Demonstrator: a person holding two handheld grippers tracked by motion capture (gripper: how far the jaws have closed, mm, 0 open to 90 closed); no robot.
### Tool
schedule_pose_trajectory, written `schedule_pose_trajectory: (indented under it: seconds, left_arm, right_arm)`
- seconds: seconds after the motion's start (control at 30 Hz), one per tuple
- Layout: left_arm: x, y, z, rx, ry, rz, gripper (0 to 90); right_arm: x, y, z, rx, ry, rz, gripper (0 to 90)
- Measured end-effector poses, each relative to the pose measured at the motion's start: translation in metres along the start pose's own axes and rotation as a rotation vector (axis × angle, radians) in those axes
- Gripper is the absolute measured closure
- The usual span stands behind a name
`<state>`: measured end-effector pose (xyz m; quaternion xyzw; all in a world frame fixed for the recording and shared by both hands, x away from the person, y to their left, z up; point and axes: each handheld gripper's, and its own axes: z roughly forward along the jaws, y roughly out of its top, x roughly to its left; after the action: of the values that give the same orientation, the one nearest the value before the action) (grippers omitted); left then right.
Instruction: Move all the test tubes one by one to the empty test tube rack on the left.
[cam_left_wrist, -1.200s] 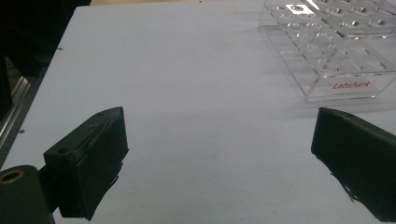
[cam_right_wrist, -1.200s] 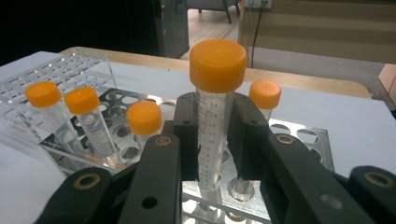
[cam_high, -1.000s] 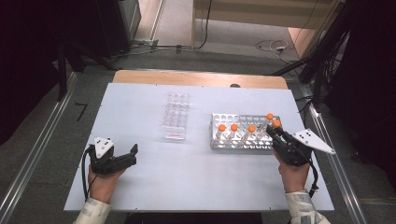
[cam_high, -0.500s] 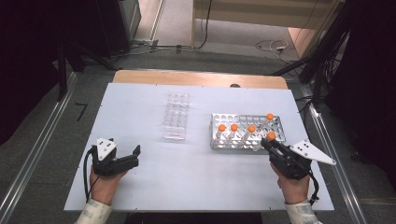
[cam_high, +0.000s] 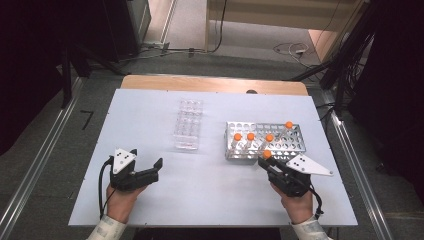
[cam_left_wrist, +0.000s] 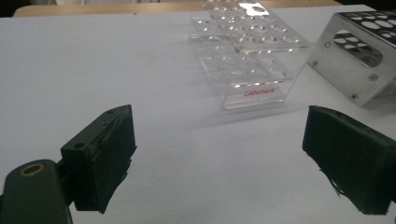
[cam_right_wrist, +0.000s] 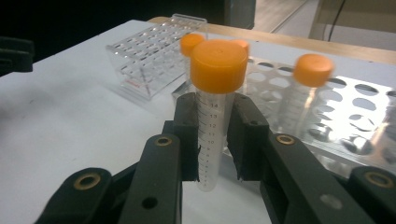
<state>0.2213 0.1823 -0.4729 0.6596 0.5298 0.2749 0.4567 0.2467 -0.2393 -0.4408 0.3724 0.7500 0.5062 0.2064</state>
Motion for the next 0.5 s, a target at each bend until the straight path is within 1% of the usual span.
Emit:
schedule_pose_trajectory:
  seconds: [0.03,0.1,0.17,0.27,0.47,0.5]
  left_arm:
    - [-0.003,0.001,0.001,-0.002,-0.009,0.004,9.6]
    - [-0.008,0.003,0.003,-0.003,-0.025,0.018,10.4]
    - [-0.012,0.005,0.005,-0.007,-0.033,0.021,10.8]
    - [-0.015,0.008,0.008,-0.008,-0.046,0.021,11.6]
    - [-0.019,0.012,0.009,-0.016,-0.062,0.024,13.6]
    - [-0.023,0.014,0.009,-0.023,-0.069,0.037,13.8]
  right_arm:
    - [0.003,0.0,0.004,0.006,0.007,0.0,72.3]
    - [0.008,0.001,0.011,0.013,0.022,-0.015,72.3]
    - [0.013,0.002,0.019,0.02,0.036,-0.023,72.3]
    - [0.02,0.004,0.029,0.033,0.055,-0.035,72.3]
    - [0.032,0.009,0.045,0.04,0.088,-0.063,72.3]
    - [0.035,0.009,0.048,0.039,0.093,-0.068,72.3]
